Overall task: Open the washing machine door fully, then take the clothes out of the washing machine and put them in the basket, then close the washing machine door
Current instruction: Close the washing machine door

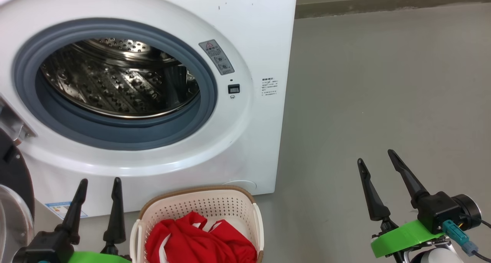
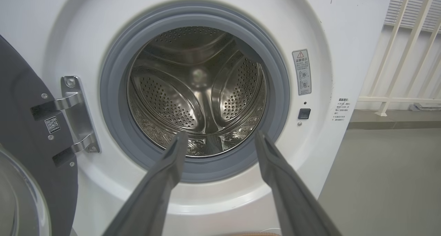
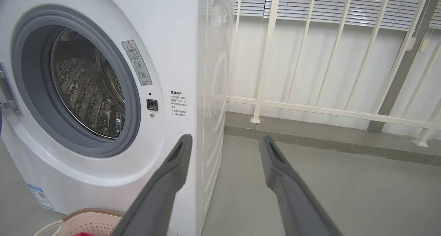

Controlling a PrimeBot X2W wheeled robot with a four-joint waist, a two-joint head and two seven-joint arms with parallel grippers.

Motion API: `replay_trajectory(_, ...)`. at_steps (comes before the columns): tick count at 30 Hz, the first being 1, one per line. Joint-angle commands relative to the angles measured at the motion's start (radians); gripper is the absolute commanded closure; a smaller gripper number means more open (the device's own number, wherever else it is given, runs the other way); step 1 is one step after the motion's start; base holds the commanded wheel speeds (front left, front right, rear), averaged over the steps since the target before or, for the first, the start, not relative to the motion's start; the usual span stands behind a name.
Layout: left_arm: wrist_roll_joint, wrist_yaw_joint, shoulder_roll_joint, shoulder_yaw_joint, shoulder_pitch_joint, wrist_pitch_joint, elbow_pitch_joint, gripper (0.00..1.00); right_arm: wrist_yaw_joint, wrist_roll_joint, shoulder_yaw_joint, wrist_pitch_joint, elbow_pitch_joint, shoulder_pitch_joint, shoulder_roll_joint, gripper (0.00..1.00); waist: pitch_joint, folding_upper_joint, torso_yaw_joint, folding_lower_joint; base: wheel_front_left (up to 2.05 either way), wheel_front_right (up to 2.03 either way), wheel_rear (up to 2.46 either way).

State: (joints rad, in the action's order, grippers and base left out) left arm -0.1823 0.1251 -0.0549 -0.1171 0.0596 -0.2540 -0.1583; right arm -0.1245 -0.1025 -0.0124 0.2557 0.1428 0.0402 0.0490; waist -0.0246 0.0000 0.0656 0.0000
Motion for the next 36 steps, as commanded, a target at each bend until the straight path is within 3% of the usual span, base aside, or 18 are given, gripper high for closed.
replay_trajectory(1, 0.014, 0.005, -0.013, -0.036, 0.009, -0.008, 0.022, 0.00, -0.006, 0.015, -0.018, 0.006, -0.027, 0.011, 0.001, 0.00, 0.005, 0.0000, 0.002, 0.0000, 0.00, 0.00, 0.00)
replay_trajectory(17, 0.036, 0.001, -0.007, -0.032, 0.006, -0.008, 0.020, 0.00, -0.006, 0.015, -0.020, 0.006, -0.015, 0.004, 0.001, 0.00, 0.015, 0.0000, 0.005, 0.0000, -0.12, 0.12, 0.00)
replay_trajectory(36, 0.039, 0.004, -0.010, -0.012, -0.008, -0.008, 0.041, 0.00, -0.006, 0.012, -0.021, 0.006, -0.007, -0.003, 0.001, 0.00, 0.024, 0.0000, -0.001, 0.0000, -1.32, 1.32, 0.00)
